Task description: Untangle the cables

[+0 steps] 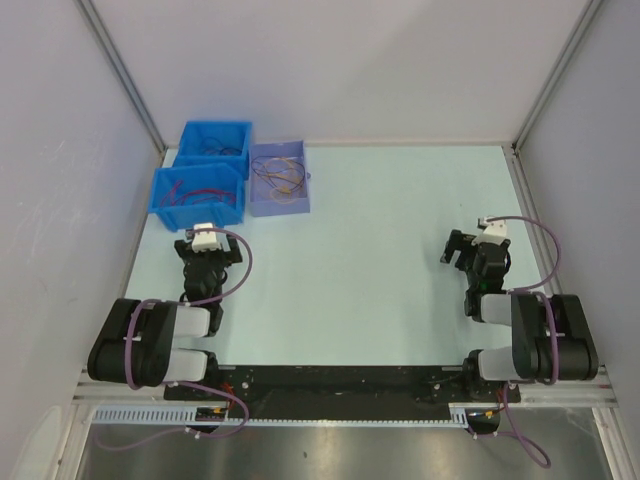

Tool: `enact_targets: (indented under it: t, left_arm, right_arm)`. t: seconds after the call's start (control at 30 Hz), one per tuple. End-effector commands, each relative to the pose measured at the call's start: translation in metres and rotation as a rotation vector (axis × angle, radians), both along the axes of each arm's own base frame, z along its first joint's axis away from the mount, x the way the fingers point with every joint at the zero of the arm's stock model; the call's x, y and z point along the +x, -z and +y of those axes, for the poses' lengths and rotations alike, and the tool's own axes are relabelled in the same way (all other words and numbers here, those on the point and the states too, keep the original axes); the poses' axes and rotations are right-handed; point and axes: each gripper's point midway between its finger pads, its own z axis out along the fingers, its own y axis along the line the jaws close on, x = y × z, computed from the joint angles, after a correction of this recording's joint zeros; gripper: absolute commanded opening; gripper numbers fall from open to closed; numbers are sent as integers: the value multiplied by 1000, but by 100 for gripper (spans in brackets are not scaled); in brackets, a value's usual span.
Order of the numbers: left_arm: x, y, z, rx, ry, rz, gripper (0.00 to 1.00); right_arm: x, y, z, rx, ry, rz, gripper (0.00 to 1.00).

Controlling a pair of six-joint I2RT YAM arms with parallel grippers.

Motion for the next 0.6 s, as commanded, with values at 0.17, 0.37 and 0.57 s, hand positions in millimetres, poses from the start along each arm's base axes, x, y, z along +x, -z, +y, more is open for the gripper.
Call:
enact_targets:
  t: [0.17,0.37,0.57]
  left_arm:
    - [8,-24,-2,-5,15,-82,100]
    - [8,-24,-2,-5,15,-82,100]
    - [8,-24,-2,-7,15,-82,100]
  right_arm:
    - [30,-34,18,-17,-135,-199,100]
    - [31,-34,14,-43,-64,-204,100]
    - [30,-32,14,-48,-63,-194,100]
